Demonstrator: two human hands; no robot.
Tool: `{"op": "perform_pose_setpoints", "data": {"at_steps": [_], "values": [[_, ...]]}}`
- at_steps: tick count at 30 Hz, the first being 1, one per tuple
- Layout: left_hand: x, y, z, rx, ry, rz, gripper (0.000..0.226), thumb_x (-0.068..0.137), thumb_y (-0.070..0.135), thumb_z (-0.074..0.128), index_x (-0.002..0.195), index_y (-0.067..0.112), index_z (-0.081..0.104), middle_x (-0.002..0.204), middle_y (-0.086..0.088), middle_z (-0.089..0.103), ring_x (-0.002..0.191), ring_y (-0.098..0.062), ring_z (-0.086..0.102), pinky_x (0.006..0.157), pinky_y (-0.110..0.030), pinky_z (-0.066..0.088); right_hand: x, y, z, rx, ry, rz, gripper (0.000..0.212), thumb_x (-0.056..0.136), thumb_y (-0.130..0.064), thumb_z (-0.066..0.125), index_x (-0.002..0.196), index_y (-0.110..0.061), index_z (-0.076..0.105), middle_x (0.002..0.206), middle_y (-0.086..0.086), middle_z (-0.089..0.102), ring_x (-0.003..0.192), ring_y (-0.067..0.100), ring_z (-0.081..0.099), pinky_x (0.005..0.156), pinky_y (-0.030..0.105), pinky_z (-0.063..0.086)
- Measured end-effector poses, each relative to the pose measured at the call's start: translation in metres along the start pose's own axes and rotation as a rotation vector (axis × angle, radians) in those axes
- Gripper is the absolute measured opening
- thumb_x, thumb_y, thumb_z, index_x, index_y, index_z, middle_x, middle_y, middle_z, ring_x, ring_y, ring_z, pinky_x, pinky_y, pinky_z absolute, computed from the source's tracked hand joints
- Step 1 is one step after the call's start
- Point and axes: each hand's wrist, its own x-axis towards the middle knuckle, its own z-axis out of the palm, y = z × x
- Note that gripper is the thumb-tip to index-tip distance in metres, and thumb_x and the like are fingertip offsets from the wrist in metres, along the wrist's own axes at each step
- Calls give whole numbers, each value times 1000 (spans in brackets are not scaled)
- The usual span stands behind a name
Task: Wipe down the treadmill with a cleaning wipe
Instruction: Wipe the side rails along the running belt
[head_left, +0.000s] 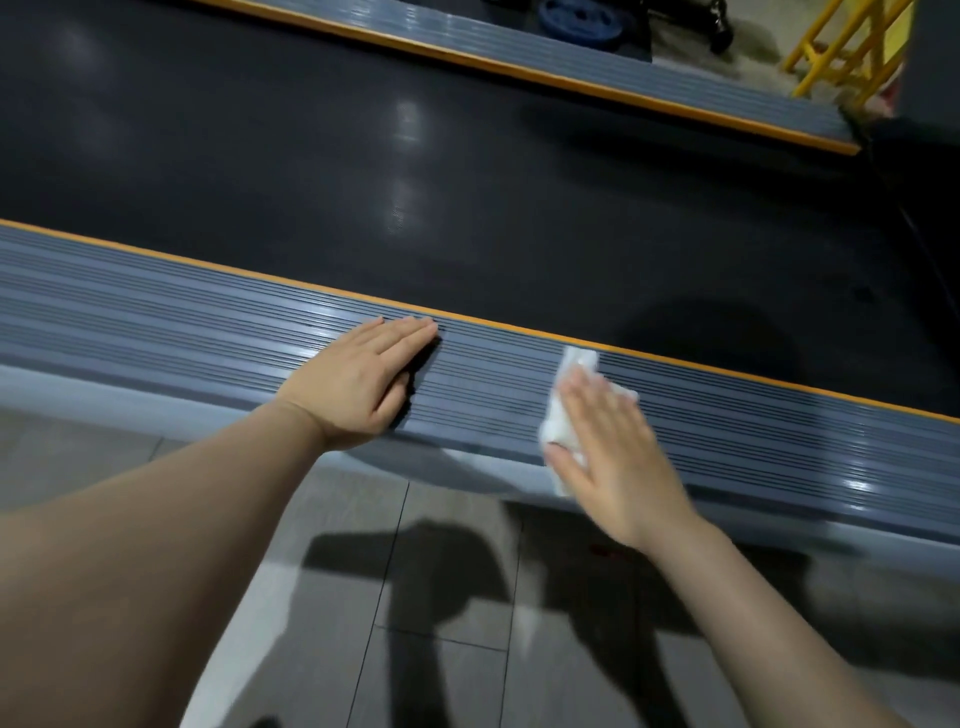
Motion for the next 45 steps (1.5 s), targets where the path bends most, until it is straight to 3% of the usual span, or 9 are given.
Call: {"op": "perform_pose_setpoints", "data": {"at_steps": [5,10,14,19,31,36,40,42,45], "values": [[-1,1,0,0,26,-14,64,92,32,29,151,9,34,155,-9,39,143,-25,35,121,-36,19,-34,30,0,38,-15,307,78,88,-67,-2,154,-27,-13,162,-7,-17,146,6,-22,117,25,-16],[-1,1,2,-27,49,-22,64,94,34,27,150,4,33,154,-14,39,143,-28,34,121,-31,15,36,-61,7,-2,95,13,75,93,-54,16,155,-12,21,163,6,14,151,21,6,121,36,2],[-1,1,0,-148,91,-43,64,95,33,24,149,2,34,153,-16,38,143,-27,34,120,-36,24,85,-130,12,-19,58,-134,80,86,-49,5,155,-9,18,164,8,9,151,21,-1,122,38,-4],[-3,2,-4,-228,82,-98,69,91,36,21,152,5,30,156,-13,35,145,-24,31,121,-33,21,87,-138,9,-35,59,-136,77,87,-44,9,154,-9,19,163,8,12,151,20,1,123,37,-5],[-1,0,-10,-274,21,-59,60,89,29,32,145,12,45,153,-7,41,143,-22,32,120,-31,20,26,-142,47,122,384,388,63,99,-39,24,154,-8,25,161,8,20,150,19,12,123,37,7],[-6,-33,-23,-142,-237,231,65,95,38,34,155,14,26,164,-6,17,152,-21,10,122,-30,4,10,-186,68,323,585,577,62,100,-37,25,154,-8,14,161,4,10,150,17,5,123,36,4],[-39,-83,-29,167,-191,374,69,97,55,19,157,21,20,164,-1,16,152,-20,12,123,-38,5,22,-223,80,558,798,766,64,100,-40,25,153,-5,20,162,8,13,150,17,9,123,37,10],[-46,-88,-29,185,-170,357,69,97,58,19,157,23,21,163,0,18,151,-20,15,123,-39,9,28,-235,83,738,933,917,66,100,-42,24,153,-4,20,162,11,15,150,18,12,123,39,14],[-41,-87,-31,85,-150,360,64,99,53,18,154,24,30,161,1,26,149,-21,21,122,-41,16,48,-249,79,801,1045,905,66,100,-40,28,152,0,21,161,16,16,150,22,14,123,35,12]]}}
